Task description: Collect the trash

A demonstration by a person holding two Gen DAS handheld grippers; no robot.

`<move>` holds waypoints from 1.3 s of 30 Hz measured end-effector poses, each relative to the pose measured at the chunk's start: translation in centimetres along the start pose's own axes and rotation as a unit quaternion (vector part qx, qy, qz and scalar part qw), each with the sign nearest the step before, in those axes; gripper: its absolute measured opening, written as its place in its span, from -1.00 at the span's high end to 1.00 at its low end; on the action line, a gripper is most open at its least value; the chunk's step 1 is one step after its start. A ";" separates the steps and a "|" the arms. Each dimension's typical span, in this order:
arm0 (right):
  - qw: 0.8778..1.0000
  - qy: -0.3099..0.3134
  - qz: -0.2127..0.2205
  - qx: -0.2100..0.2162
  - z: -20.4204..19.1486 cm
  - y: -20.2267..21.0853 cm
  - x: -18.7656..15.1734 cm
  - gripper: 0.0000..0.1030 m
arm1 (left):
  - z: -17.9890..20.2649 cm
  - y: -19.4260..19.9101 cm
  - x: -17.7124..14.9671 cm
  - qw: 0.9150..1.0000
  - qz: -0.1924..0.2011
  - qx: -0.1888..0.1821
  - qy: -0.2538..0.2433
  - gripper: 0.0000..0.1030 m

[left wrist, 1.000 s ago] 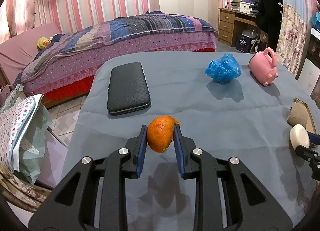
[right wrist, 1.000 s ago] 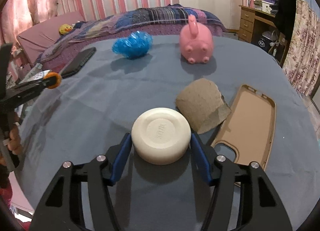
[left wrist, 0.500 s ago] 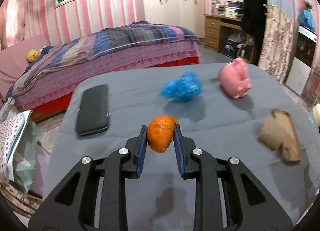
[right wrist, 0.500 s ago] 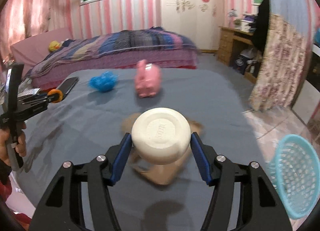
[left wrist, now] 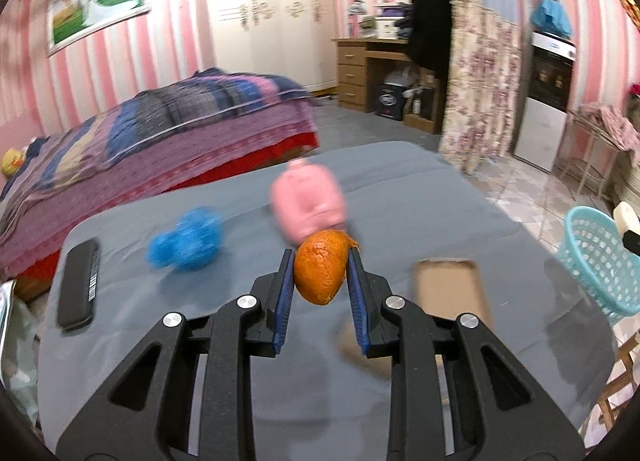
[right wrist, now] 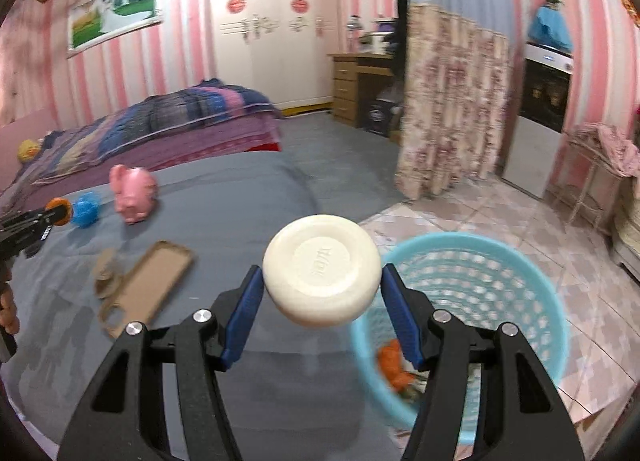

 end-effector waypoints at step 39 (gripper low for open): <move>0.981 -0.138 -0.039 -0.130 18.2 -2.1 -2.7 -0.17 | 36.6 -6.5 1.8 0.958 -0.062 -0.225 -0.164 0.52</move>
Point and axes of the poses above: each gripper's, at about its wrist camera, not at the fingertips, and y roughly against the way its jaws point, z to its right, x to its top, the point moved 5 cm from there along -y, roughly the way its jaws point, and after that the axes turned 6 degrees about -z, right-handed, at the moved point
